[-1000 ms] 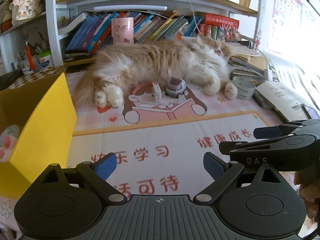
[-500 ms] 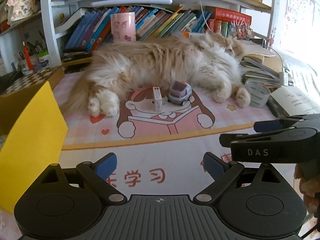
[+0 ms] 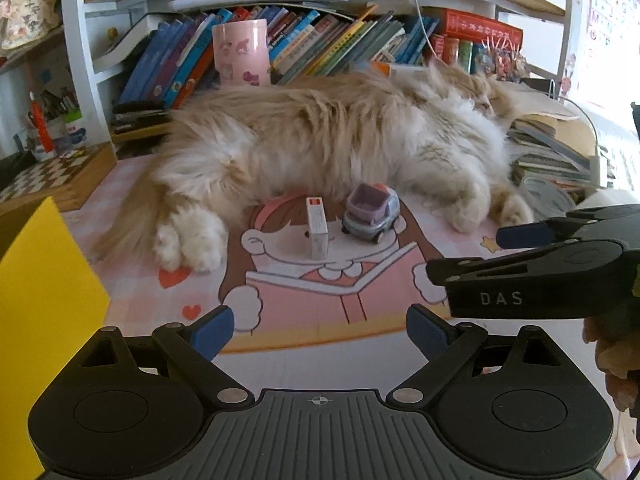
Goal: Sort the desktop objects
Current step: 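Move both tools back toward the toy car and small white box, then grasp the small white-and-red box with the left tool while the right tool grasps the toy truck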
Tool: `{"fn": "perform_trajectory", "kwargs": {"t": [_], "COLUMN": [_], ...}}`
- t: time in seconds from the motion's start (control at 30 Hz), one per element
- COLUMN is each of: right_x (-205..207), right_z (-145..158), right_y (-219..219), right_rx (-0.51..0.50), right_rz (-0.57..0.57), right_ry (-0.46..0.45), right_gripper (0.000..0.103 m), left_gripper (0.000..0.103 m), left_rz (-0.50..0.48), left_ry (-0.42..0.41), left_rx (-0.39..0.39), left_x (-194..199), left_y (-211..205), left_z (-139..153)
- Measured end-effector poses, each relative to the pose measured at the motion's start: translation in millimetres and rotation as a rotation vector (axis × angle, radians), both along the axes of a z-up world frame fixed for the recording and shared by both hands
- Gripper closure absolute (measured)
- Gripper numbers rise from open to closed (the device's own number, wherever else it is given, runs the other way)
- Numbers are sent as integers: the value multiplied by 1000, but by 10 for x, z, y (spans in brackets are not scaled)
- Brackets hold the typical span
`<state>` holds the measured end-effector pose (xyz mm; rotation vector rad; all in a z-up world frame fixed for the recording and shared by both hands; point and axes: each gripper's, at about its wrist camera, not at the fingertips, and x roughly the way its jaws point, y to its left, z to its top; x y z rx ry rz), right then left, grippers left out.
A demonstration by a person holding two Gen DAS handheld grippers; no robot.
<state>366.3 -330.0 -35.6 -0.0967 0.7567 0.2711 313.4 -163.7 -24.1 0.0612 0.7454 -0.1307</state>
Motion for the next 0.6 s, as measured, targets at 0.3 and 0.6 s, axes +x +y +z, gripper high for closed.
{"fn": "perform_trajectory", "kwargs": {"t": [0.3,0.6], "right_x": [418,778], "right_z": [-69,-172], "right_y": [52,138], "right_rx": [-16,-10], "right_rz": [40,101], "right_ry": [1,51], "right_gripper": [30,32], "left_gripper": [21,40], "left_rz": [18,72], "left_ry": [11,36], "left_rx": [-4,16], "left_x": [359,679], "left_y": [-20,-32], "left_z": [-134,-303]}}
